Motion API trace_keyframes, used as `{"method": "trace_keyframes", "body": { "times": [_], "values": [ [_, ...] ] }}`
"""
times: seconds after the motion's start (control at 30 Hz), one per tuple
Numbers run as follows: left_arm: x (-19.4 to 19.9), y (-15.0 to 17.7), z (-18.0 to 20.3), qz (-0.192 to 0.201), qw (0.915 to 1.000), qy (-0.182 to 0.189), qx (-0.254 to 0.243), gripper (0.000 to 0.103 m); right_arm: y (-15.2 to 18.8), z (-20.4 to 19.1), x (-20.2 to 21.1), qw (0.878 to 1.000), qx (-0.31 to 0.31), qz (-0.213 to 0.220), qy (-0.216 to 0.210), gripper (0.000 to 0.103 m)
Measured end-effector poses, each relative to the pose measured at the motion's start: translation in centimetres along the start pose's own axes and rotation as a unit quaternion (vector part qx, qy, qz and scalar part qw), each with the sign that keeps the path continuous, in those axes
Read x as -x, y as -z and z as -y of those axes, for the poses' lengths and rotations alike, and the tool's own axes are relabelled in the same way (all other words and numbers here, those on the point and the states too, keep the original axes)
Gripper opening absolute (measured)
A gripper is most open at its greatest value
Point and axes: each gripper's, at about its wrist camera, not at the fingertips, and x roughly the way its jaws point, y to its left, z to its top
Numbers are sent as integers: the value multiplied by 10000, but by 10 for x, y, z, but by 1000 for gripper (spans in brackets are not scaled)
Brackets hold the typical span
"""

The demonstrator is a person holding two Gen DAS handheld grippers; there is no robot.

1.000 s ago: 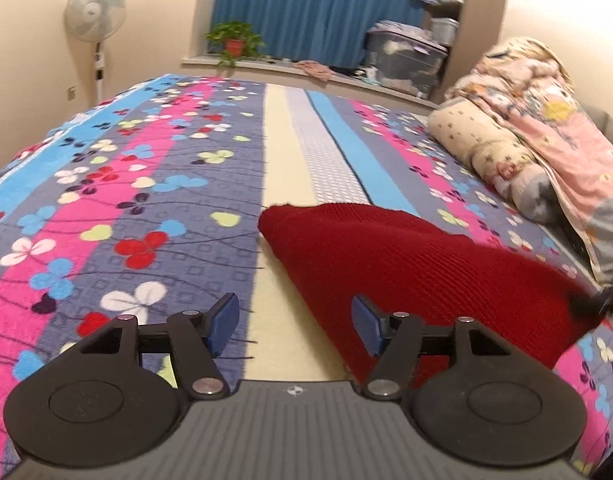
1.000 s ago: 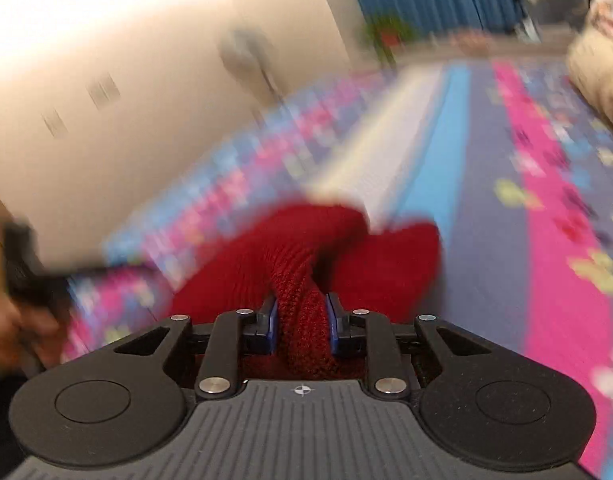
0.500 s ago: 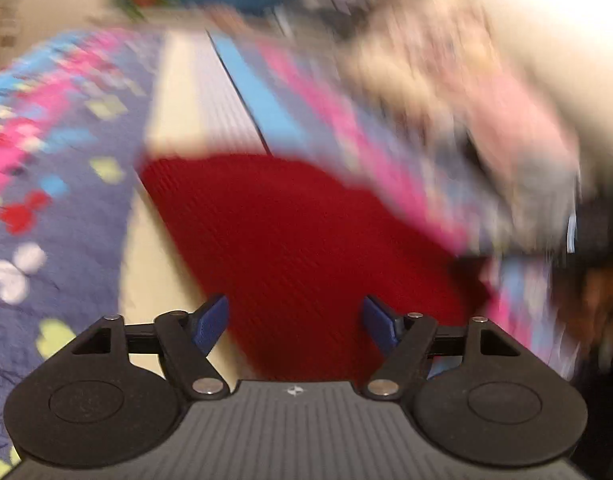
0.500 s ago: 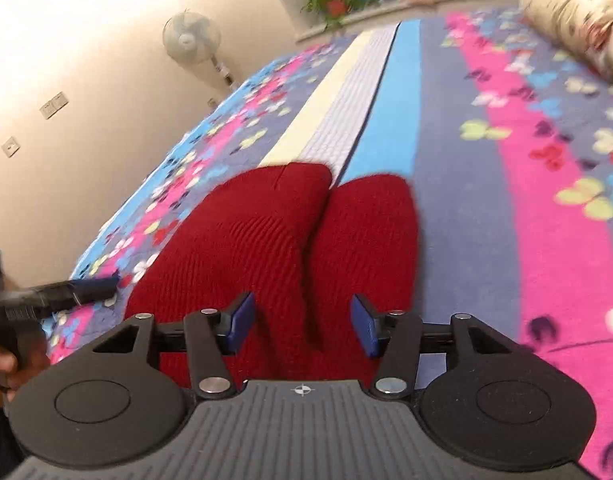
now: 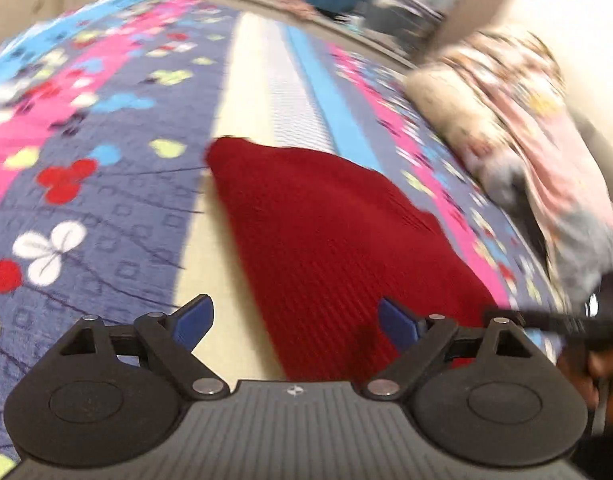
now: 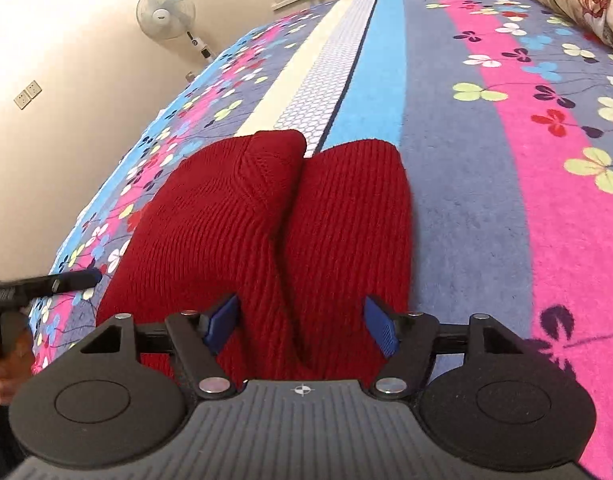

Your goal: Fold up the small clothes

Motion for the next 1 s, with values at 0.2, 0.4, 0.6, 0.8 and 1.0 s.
{"method": "trace_keyframes", "body": {
  "times": [0.2,0.4,0.6,0.8,1.0],
  "values": [
    [-38,-18,-26,-180,9959,279,846,93,-18,14,14,9967,-532,545,-285,70],
    [-63,-22,-40,-231,9905,608,1213,93,-14,43,-27,9941,-915,-209,549,72],
    [-92,-14,-42,-332,9821,990,1567,94,-11,47,-50,9938,-1073,-235,190,72],
    [-90,-20,-27,-201,9895,842,1154,72,-10,47,-55,9905,-1358,-102,-211,43],
    [-48,-33,-5,276,9975,562,342,58,-17,28,-51,9932,-1081,335,-260,32]
  ]
}}
